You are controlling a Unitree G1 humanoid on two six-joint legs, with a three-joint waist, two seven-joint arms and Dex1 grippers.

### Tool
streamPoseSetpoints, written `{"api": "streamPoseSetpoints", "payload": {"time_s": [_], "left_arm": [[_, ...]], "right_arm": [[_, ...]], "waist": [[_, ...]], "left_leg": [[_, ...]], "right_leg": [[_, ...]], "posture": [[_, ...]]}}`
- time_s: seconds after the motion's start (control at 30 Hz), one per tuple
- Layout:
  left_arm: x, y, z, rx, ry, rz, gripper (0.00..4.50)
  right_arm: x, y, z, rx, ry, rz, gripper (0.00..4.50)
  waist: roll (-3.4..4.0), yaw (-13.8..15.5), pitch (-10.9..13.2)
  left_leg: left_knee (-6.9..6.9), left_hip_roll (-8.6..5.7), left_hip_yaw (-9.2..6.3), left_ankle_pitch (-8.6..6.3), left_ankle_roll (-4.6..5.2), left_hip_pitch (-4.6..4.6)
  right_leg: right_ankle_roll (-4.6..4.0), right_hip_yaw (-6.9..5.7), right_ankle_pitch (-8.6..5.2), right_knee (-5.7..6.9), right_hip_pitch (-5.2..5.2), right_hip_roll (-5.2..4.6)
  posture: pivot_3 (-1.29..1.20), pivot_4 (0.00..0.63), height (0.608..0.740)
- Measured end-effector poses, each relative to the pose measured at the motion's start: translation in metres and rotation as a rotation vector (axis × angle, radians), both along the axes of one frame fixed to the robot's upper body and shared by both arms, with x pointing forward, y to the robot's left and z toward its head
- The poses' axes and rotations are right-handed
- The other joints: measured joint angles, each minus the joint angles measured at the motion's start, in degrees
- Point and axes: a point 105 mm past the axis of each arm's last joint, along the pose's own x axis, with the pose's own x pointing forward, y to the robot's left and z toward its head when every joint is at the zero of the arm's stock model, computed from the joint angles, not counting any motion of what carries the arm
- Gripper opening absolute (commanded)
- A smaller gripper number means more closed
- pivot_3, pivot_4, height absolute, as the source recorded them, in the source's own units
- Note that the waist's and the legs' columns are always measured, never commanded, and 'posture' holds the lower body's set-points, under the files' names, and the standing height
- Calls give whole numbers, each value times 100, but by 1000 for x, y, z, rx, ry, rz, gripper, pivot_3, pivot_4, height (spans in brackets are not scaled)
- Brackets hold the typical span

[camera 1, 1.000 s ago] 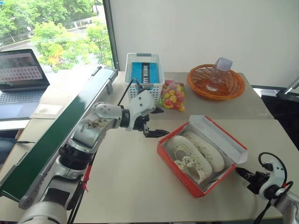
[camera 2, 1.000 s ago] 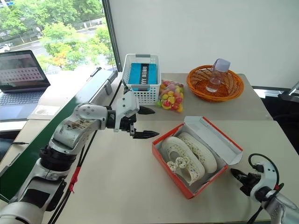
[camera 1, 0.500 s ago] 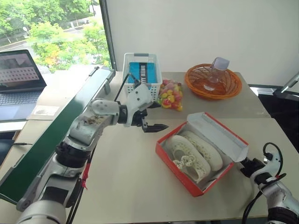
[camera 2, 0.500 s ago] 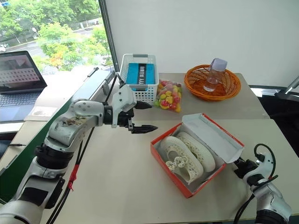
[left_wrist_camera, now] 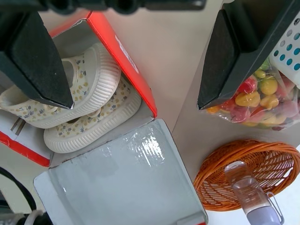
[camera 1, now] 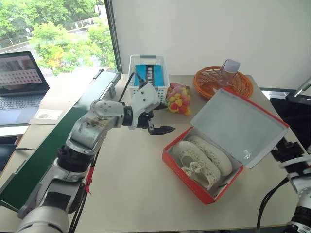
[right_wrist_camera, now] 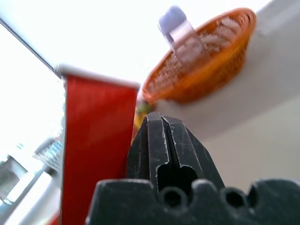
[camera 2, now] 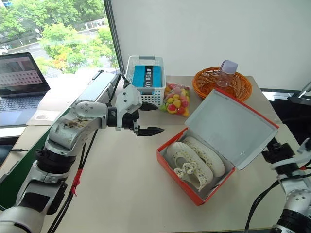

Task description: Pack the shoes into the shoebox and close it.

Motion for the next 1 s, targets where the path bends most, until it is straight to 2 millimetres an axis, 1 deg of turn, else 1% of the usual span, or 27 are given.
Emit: {"api": "streamPoseSetpoints", "payload": {"time_s": [0.07, 0.13, 0.17, 0.27, 0.3, 0.4, 0.47, 0.5, 0.6, 0.73, 0.8, 0.93, 1.0], "left_arm": [[0, 0, 0, 0, 0, 1, 4500], [1, 0, 0, 0, -3, 2, 4500], [1, 0, 0, 0, -4, 3, 4500], [1, 1, 1, -4, -6, 8, 4500], [1, 1, 1, -5, -7, 9, 4500], [1, 0, 1, -8, -6, 7, 4500], [1, 0, 1, -8, -4, 10, 4500], [2, 0, 1, -9, -4, 13, 4500], [2, 1, 1, -10, -5, 21, 4500], [1, 0, 2, -15, -12, 22, 4500], [0, 0, 3, -15, -16, 22, 4500], [1, 2, 2, -15, -16, 31, 4500], [1, 4, 0, -11, -11, 35, 4500]], "right_arm": [[-4, 10, 15, 14, -38, 64, 42], [-13, 30, 30, 23, -55, 192, 42], [-16, 38, 34, 25, -55, 244, 42], [-34, 75, 36, -46, 8, 449, 42], [-38, 86, 40, -58, 13, 516, 42], [-45, 97, 54, -113, 8, 596, 42], [-47, 102, 58, -143, 13, 632, 42], [-47, 107, 57, -158, 26, 656, 42], [-45, 122, 49, -193, 76, 721, 42], [-39, 146, 27, -288, 180, 801, 42], [-36, 154, 13, -341, 244, 827, 42], [-34, 169, -22, -518, 390, 880, 42], [-36, 176, -38, -588, 443, 913, 42]], "waist": [[0, -3, 0], [0, 6, 0], [0, 6, 0], [0, 12, 0], [0, 3, 0], [-1, 8, 1], [-1, 18, 1], [-1, 20, 1], [-1, 19, 1], [-1, 18, 1], [-1, 27, 1], [-2, 46, 1], [-2, 60, 1]], "left_leg": [[-1, 0, -1, 0, 0, 0], [-1, 1, -3, 0, 0, 0], [-1, 1, -3, 0, 0, 0], [0, 2, -4, 0, 0, -2], [0, 1, -4, 0, 0, -1], [2, 1, -4, 0, 1, 0], [1, 1, -5, 0, 0, -1], [1, 1, -4, 0, 0, -1], [0, 1, -4, 0, 1, -5], [1, 1, -5, 0, 1, -5], [1, 0, -4, 0, 1, -5], [2, -1, -4, 0, 1, -11], [2, -1, -4, 0, 1, -11]], "right_leg": [[0, 1, 0, 0, 0, 1], [-1, -1, 0, 0, 1, 0], [-1, -1, 0, 0, 2, 0], [-1, -2, 0, -1, 2, -1], [-1, 1, 0, -1, 2, -2], [-6, 0, -5, -3, 3, -1], [-6, -2, -5, -4, 3, 0], [-4, -1, -4, -4, 2, 0], [-3, -1, -3, -4, -2, 0], [-2, -1, -3, -3, -2, 0], [-3, -1, -3, -4, -3, -1], [-3, -3, -3, -4, -8, -1], [-3, -4, -3, -4, -9, 0]], "posture": [[0, 150, 740], [0, 150, 740], [0, 150, 740], [0, 150, 740], [0, 150, 740], [0, 150, 740], [0, 150, 740], [0, 150, 740], [0, 150, 740], [0, 150, 740], [0, 150, 740], [0, 150, 740], [0, 150, 740]]}}
